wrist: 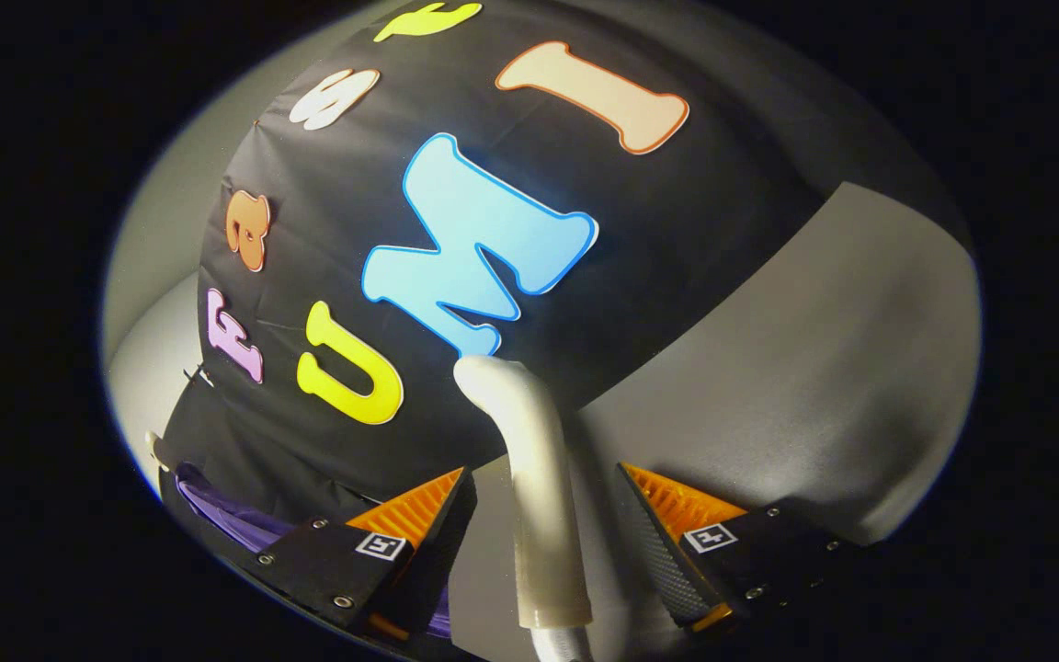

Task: Iron the clothes twice with a garment steamer, once on the left side and once on the right side.

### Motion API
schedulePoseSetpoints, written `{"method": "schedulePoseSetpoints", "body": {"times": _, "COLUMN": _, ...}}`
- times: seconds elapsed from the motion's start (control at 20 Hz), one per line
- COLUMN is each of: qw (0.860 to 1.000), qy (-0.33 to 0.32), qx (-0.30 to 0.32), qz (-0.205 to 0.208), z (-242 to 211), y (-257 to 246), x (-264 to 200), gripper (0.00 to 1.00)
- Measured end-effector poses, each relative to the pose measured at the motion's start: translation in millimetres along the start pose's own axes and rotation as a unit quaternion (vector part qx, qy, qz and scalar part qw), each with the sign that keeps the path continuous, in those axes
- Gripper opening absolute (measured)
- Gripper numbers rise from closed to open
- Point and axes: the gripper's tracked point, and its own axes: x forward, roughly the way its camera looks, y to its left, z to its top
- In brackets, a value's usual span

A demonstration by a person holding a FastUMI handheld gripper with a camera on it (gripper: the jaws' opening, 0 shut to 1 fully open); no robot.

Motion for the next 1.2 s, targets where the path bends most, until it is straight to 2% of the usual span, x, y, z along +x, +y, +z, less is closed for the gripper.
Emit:
{"method": "schedulePoseSetpoints", "body": {"times": 0.2, "qw": 0.999, "qy": 0.031, "qx": 0.022, "qz": 0.011, "z": -13, "y": 0, "x": 6, "gripper": 0.92}}
{"method": "schedulePoseSetpoints", "body": {"times": 0.4, "qw": 0.994, "qy": 0.103, "qx": 0.017, "qz": 0.013, "z": -46, "y": -6, "x": 6, "gripper": 0.80}}
{"method": "schedulePoseSetpoints", "body": {"times": 0.6, "qw": 0.993, "qy": 0.107, "qx": 0.038, "qz": 0.007, "z": -45, "y": -6, "x": 10, "gripper": 0.44}}
{"method": "schedulePoseSetpoints", "body": {"times": 0.85, "qw": 0.994, "qy": 0.102, "qx": 0.028, "qz": 0.003, "z": -49, "y": -2, "x": 5, "gripper": 0.34}}
{"method": "schedulePoseSetpoints", "body": {"times": 1.2, "qw": 0.997, "qy": 0.078, "qx": -0.023, "qz": 0.018, "z": -71, "y": 28, "x": -41, "gripper": 0.33}}
